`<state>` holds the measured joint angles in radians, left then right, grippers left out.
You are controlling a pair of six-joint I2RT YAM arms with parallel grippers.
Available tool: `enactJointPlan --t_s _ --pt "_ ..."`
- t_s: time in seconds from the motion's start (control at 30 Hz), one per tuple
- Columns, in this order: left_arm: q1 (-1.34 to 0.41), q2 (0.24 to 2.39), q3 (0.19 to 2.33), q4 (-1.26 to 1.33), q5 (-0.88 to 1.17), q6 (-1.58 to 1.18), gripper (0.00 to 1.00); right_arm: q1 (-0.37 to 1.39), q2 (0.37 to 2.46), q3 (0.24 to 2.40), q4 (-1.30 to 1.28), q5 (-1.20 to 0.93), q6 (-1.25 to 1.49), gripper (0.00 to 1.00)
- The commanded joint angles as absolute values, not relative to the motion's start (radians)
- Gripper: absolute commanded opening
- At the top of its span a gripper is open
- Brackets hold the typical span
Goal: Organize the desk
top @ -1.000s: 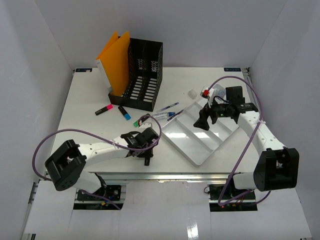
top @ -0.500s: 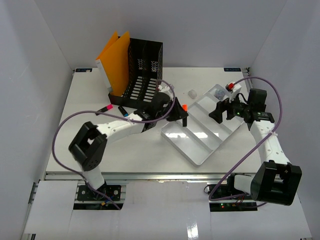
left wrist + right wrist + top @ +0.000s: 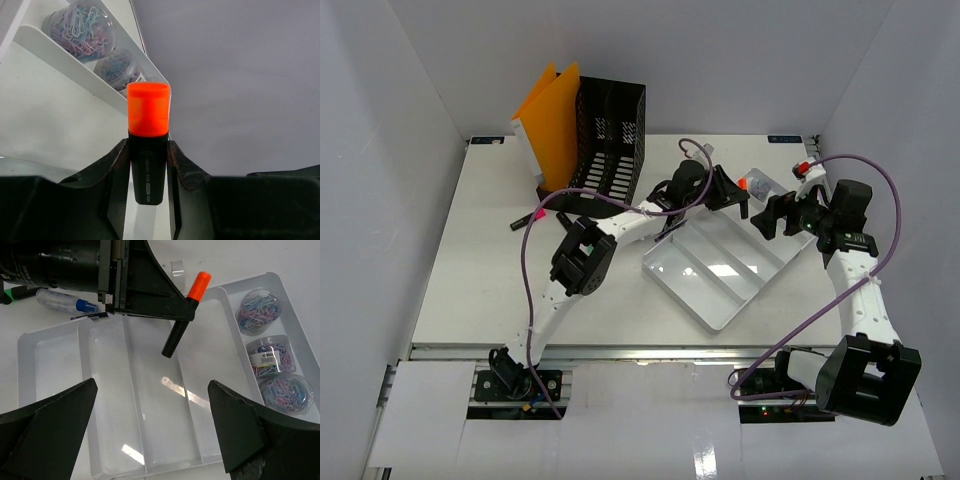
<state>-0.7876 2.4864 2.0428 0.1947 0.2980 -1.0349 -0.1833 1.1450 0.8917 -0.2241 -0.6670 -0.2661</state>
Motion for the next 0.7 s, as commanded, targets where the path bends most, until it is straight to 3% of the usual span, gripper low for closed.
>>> enactJointPlan --t_s 0.0,0.13,0.23,0.37,0.5,0.67 --pt "-0.784 2.535 2.142 0.252 0.31 -1.149 0.04 -0.193 1.123 0.893 -0.179 -0.663 -0.249 0.98" --pt "-0.784 2.59 2.202 0.229 0.28 -1.19 0.15 -0.198 1.121 0.893 -0.178 -0.666 -0.25 0.98" --pt "-0.782 2.619 2.244 0.187 0.255 -1.191 0.39 -0.199 1.119 0.894 -0.177 -0.667 -0.252 0.98" --pt "-0.782 2.632 2.279 0.175 0.264 -1.179 0.62 -0.202 1.124 0.893 -0.179 -0.669 -0.253 0.98" --pt "-0.78 2.605 2.272 0.167 0.269 -1.144 0.71 -0.202 1.127 0.892 -0.178 -0.676 -0.258 0.98" --pt "-0.766 2.518 2.206 0.179 0.277 -1.067 0.71 -0.203 1.12 0.889 -0.188 -0.751 -0.297 0.97"
